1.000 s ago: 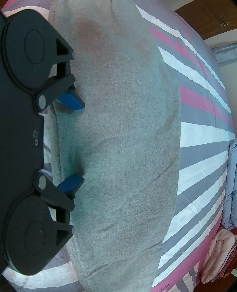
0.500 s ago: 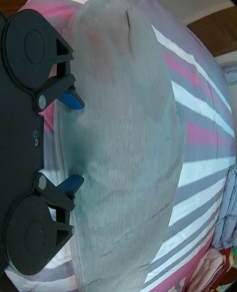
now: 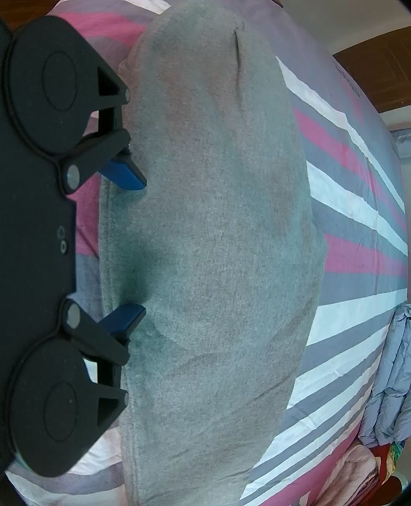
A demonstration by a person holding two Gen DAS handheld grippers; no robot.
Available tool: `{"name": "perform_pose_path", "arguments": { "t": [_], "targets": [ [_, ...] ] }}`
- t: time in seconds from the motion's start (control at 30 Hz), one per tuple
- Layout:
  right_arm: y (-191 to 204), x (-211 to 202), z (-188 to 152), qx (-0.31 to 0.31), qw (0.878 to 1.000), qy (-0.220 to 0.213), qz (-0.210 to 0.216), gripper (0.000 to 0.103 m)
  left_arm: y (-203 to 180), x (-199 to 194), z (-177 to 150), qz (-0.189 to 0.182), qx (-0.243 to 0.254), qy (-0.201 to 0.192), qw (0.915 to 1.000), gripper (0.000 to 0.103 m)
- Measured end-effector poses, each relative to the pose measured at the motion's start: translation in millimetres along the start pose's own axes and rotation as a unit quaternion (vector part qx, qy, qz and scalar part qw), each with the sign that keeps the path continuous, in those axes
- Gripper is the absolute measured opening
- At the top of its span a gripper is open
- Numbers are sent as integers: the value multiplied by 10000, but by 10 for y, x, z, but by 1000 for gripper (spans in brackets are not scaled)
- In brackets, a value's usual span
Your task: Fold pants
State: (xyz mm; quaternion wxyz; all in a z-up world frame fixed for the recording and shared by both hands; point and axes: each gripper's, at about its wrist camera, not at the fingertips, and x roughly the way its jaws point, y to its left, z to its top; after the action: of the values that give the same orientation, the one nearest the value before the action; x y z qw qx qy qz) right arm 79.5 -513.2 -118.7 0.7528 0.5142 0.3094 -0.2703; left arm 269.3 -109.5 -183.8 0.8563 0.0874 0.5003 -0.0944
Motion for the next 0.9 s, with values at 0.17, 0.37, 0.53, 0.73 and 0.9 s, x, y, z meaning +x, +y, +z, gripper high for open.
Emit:
{"name": "perform_pose_path", "arguments": {
  "t": [0.17,0.37,0.53,0.73,0.9],
  "targets": [
    [37,-66,-20,-31,9999,-25,133,38,-11,10,-4,32,-23,9,10000,73],
    [0,104,-11,128,9998,134,-57,38,3,4,-20,10,-67,11,10000,73],
    [-13,133,1,319,9995,59,53,11,3,12,-20,6,-50,17,10000,73],
    [-35,133,-65,266,9995,-13,183,11,6,23,-15,2,-57,28,10000,74],
    [-165,207,-41,651,9976,-29,219,11,-1,29,-20,21,-40,29,10000,74]
  ]
}}
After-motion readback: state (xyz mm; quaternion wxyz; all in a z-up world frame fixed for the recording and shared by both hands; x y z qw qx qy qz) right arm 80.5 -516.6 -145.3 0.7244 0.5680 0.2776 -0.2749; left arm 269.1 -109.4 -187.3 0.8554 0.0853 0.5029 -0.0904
